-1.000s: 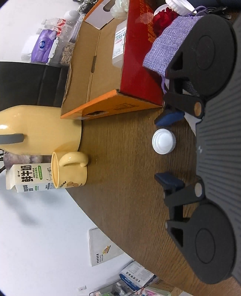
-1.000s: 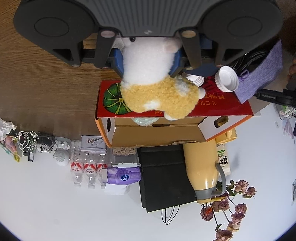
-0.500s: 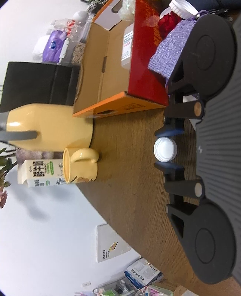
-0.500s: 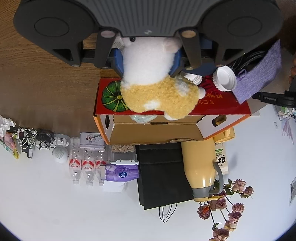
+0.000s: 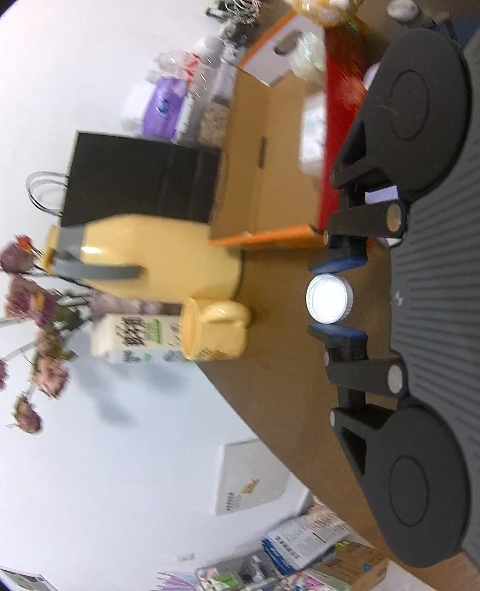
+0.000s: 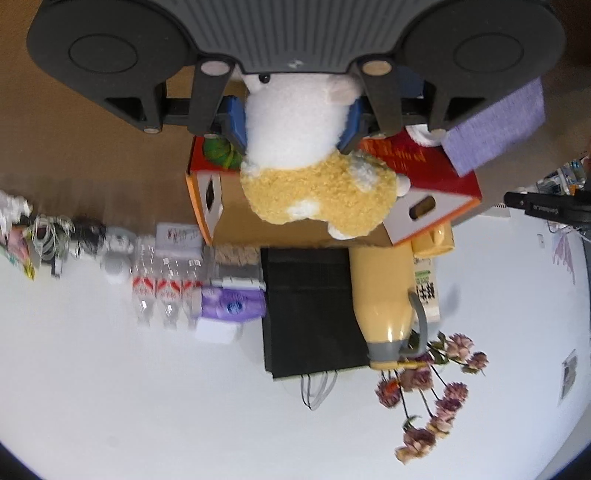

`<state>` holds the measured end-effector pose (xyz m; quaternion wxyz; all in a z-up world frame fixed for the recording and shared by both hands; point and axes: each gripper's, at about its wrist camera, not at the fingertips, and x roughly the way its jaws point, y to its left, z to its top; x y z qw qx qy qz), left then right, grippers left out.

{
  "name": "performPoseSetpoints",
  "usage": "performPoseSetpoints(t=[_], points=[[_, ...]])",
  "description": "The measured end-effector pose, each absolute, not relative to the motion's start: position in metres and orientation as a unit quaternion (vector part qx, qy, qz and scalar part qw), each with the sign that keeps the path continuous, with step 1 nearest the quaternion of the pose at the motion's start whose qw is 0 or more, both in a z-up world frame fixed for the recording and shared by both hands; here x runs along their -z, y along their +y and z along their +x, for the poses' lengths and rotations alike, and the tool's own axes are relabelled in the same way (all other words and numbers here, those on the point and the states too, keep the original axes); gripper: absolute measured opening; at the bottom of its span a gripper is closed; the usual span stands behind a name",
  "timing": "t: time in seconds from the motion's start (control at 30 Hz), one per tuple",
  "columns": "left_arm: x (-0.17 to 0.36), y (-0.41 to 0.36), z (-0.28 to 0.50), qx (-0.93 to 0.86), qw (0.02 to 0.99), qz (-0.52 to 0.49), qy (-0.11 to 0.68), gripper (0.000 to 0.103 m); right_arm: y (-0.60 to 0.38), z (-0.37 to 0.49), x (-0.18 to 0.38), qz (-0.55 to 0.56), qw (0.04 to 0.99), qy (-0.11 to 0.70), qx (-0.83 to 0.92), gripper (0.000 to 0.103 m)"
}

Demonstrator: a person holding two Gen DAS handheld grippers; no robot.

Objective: Organize objects
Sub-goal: 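Carry the bottle cap and sheep toy into the box and release both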

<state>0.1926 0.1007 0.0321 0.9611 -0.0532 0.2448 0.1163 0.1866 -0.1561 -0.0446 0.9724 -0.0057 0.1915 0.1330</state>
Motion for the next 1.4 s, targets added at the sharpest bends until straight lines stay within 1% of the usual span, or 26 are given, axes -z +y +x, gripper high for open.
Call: performPoseSetpoints(t=[0.27,0.57,0.77,0.93,1.1,1.4], points=[[-0.068,0.061,0.213,-0.078,0.974,-0.034,0.211,0.029,-0.144,0.213,0.007,-0.027,0.974,0.160,-0.156,0.049],[-0.078,0.022,0.263,-0.055,0.977,-0.032,0.205,0.030,-0.135,0.284,-0.012,-0.043,0.975,0.169,-0.138,0.049],[-0.066,0.005,0.308,-0.067,0.972,-0.038,0.223,0.030,-0.129,0.339,-0.001,-0.052,0.971,0.203,-0.114,0.049],[-0.048,0.003,0.337,-0.084,0.965,-0.049,0.245,0.030,-0.130,0.380,0.023,-0.063,0.962,0.249,-0.091,0.049],[-0.031,0.006,0.350,-0.088,0.957,-0.042,0.272,0.030,-0.135,0.397,0.041,-0.062,0.954,0.279,-0.084,0.049],[-0.021,0.005,0.354,-0.082,0.954,-0.031,0.287,0.030,-0.140,0.400,0.051,-0.054,0.950,0.294,-0.085,0.050]])
